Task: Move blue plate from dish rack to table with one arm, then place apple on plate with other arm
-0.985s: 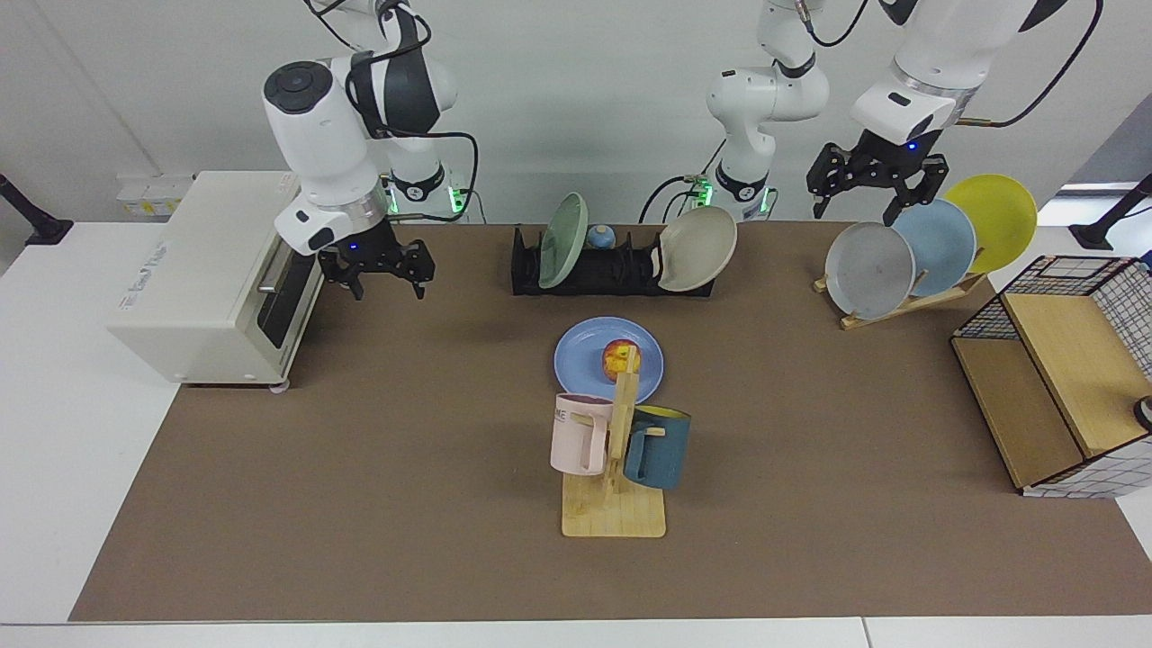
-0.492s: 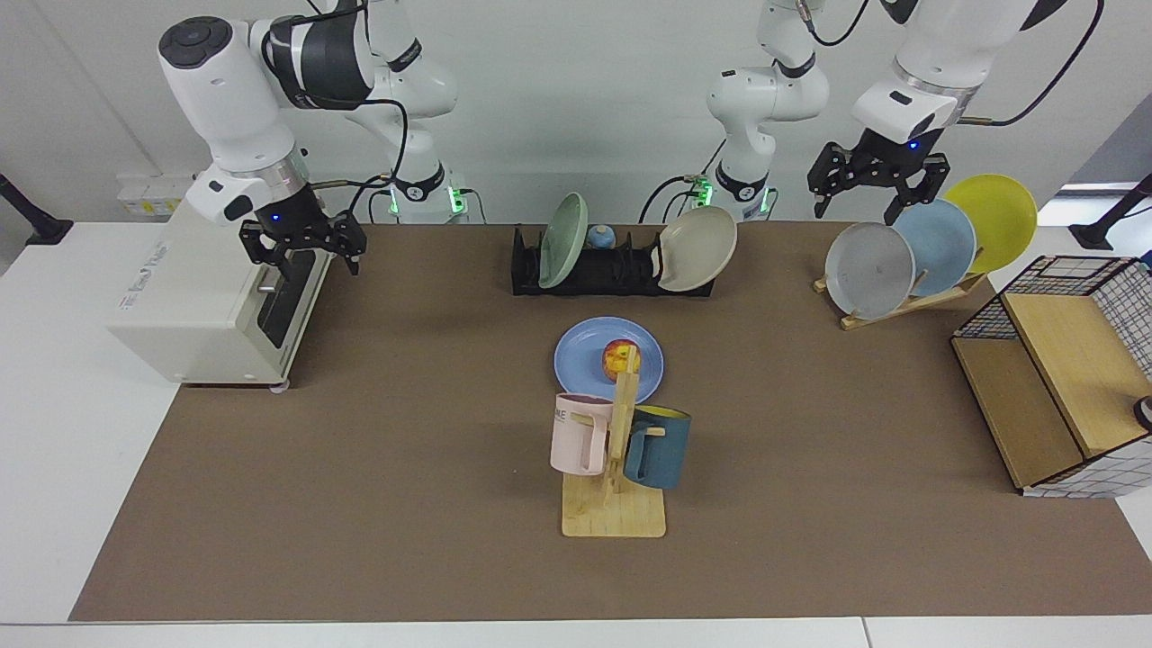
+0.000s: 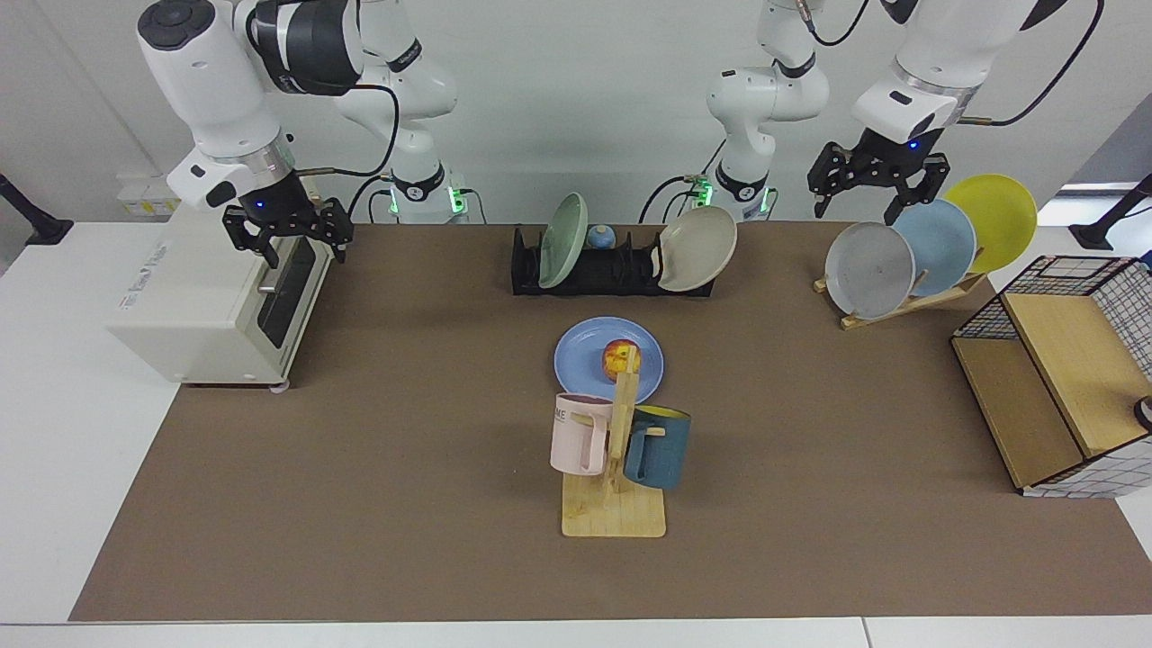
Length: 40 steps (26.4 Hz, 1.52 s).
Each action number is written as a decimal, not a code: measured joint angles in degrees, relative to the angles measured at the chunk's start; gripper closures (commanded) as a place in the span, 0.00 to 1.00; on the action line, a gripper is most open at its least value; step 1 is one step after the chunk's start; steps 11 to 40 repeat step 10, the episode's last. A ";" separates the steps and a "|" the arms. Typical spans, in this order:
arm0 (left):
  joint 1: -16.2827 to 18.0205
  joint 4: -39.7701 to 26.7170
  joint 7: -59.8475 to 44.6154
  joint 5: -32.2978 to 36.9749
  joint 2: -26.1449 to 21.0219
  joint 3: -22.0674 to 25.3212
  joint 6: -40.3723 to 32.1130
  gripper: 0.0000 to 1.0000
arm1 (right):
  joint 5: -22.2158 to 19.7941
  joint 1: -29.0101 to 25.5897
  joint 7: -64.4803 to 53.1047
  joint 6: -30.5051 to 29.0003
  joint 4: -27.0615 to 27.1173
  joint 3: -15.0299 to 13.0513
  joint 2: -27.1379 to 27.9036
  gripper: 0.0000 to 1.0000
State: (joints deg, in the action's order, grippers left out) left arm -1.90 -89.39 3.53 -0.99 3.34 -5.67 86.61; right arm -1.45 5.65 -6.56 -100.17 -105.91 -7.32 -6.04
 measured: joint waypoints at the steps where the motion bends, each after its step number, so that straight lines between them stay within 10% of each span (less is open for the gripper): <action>1: 0.00 0.00 0.00 0.00 0.00 0.00 0.00 0.00 | 0.01 -0.03 0.00 0.00 0.02 0.00 0.02 0.00; 40: 0.00 0.00 0.00 0.00 0.01 0.00 -0.01 0.00 | 0.11 -0.02 0.00 0.00 0.55 0.25 0.04 0.00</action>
